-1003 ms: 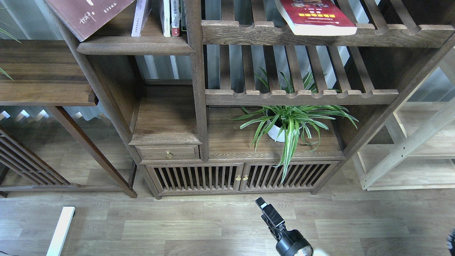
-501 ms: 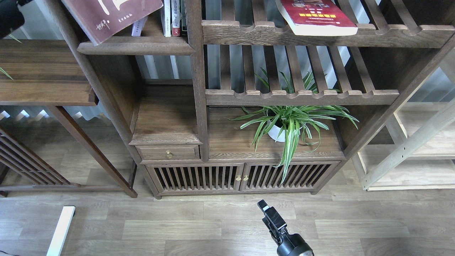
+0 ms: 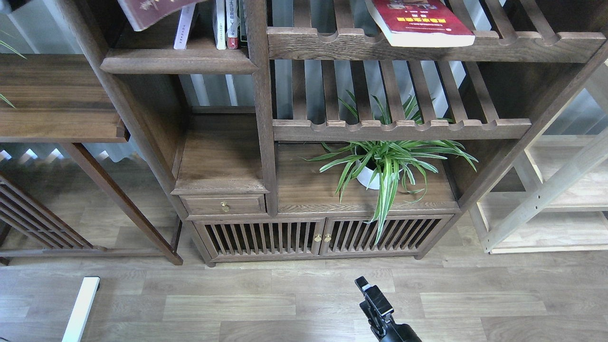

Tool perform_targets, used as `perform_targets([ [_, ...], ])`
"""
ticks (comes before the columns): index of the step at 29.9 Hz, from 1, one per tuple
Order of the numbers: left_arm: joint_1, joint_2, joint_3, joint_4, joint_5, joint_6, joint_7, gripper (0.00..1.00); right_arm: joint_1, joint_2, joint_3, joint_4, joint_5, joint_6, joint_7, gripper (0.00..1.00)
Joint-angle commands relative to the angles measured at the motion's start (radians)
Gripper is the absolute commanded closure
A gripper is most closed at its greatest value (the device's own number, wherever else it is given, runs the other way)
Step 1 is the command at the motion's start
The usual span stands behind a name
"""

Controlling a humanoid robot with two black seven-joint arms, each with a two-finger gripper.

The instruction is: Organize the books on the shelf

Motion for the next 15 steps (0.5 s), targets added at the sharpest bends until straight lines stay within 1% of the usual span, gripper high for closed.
perform_targets([
  [1,0.134,0.023,-0.116,-0.027,-0.029,-0.131,0.011,1.00,-0.002,-0.004,-0.005,0.000,0.000,0.000,-0.005,0.01],
  [4,0.230,0.058,-0.193,-0.036,-0.042,-0.214,0.017,1.00,0.008,0.004,-0.010,-0.002,-0.010,0.000,-0.008,0.01],
  [7,0.313,0.063,-0.242,-0.038,-0.073,-0.247,0.016,1.00,0.013,0.013,-0.011,0.000,-0.013,0.000,-0.009,0.02],
  [10,0.335,0.062,-0.249,-0.035,-0.078,-0.267,0.005,1.00,0.013,0.016,-0.011,0.000,-0.023,0.000,-0.009,0.02],
  [15,0.335,0.039,-0.232,-0.022,-0.075,-0.259,-0.007,1.00,-0.008,0.019,-0.014,0.026,-0.033,0.000,-0.008,0.01],
])
